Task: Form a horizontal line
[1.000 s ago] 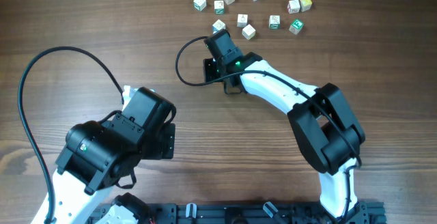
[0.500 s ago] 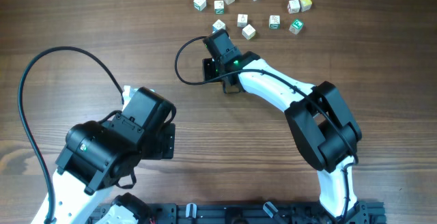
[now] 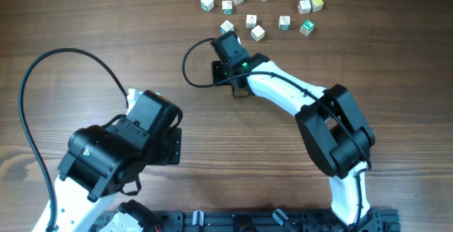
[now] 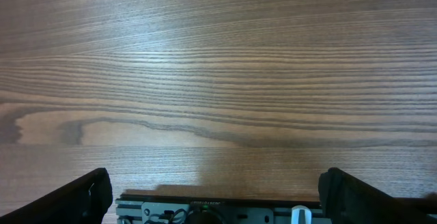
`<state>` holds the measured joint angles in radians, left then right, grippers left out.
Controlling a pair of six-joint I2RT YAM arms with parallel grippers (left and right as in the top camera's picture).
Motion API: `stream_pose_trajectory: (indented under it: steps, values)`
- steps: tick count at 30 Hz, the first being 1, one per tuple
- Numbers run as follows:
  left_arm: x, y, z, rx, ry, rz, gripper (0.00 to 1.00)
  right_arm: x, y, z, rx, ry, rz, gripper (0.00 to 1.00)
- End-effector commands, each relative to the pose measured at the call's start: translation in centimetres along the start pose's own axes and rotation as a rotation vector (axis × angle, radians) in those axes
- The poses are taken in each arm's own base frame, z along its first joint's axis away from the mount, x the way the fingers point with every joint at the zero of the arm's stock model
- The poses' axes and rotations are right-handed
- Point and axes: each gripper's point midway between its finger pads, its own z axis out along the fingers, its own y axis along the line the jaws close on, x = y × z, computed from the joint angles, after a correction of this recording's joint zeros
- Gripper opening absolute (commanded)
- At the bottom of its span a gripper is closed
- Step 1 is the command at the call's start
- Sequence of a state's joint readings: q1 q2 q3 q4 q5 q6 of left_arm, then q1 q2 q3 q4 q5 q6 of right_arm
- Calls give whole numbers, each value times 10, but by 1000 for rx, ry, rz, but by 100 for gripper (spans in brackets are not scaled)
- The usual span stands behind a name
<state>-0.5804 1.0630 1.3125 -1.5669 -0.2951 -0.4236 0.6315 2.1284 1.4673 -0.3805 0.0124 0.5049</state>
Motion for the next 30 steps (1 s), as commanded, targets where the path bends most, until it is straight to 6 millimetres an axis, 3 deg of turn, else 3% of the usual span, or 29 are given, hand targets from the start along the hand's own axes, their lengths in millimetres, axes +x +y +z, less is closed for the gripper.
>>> stream_pose_trajectory:
  steps: [1,30]
  values:
    - [-1,3,1,-17,-5,-2,100,-6,-4,4,29,-17,21,5]
    - [-1,3,1,-17,-5,-1,100,-8,-9,4,58,-27,50,5]
